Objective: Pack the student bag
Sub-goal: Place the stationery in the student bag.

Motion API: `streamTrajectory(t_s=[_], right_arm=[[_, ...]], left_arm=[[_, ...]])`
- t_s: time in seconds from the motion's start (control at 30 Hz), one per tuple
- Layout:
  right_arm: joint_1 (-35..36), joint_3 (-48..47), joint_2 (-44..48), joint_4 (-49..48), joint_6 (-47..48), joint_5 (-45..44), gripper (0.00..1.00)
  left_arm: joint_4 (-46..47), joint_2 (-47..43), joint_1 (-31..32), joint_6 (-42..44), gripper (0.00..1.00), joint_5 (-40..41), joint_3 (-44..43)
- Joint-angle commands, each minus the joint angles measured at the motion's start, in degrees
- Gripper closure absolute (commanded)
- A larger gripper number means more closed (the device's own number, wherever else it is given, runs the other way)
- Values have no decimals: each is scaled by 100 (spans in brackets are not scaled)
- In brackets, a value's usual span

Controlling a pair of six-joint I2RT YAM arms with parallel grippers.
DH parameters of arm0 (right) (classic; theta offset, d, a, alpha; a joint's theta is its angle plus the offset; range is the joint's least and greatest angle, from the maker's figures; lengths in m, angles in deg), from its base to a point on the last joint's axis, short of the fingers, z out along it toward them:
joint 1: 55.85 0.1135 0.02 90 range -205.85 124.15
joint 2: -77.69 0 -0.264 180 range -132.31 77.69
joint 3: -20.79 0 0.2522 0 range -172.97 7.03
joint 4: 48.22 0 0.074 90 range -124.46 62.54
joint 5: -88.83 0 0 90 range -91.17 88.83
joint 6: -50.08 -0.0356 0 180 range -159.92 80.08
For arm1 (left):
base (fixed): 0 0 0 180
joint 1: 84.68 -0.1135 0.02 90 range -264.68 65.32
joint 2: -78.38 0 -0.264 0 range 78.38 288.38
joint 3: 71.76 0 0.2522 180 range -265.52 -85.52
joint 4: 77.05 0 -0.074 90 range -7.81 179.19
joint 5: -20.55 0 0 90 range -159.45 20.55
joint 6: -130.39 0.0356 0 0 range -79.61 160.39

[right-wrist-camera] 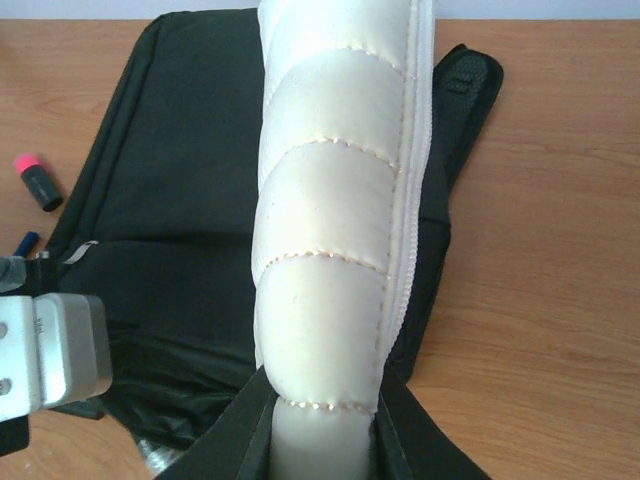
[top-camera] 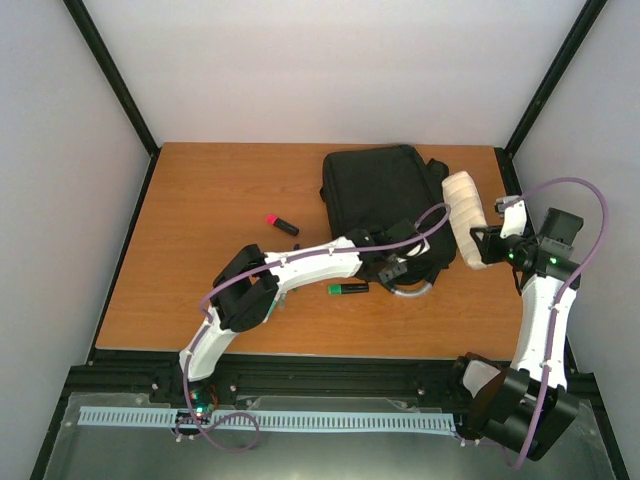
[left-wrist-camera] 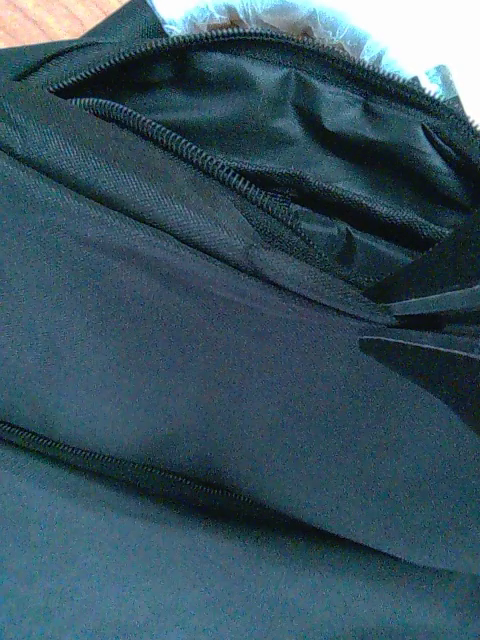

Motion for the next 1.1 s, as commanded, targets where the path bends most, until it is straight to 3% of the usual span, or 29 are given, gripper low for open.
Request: streamTrajectory(t_s=[0.0,0.2,0.4,0.67,0.9,1.07], right_arm=[[-48,-414,-28,585,526,426,86],[-48,-1149,128,2025,2070,402,86],[-48,-1735,487,3373,3737,-152,89],[-41,-1334,654,4773,5689,-307,90],[-22,-1109,601,4779,6118,-292,89],[360,-960,398,4142,4966,-202,88]], left_arm=[[-70,-120,-24,102,99,432,-473],[-382,-318,-409,-169,99,320,-1202],[-405,-335,-901,-759,99,-317,-1801],[-305,-181,-1065,-1451,99,-811,-2176],[-169,-252,-1089,-1599,99,-917,-2389],[0,-341,-1087,-1833,99,-1198,-2447]])
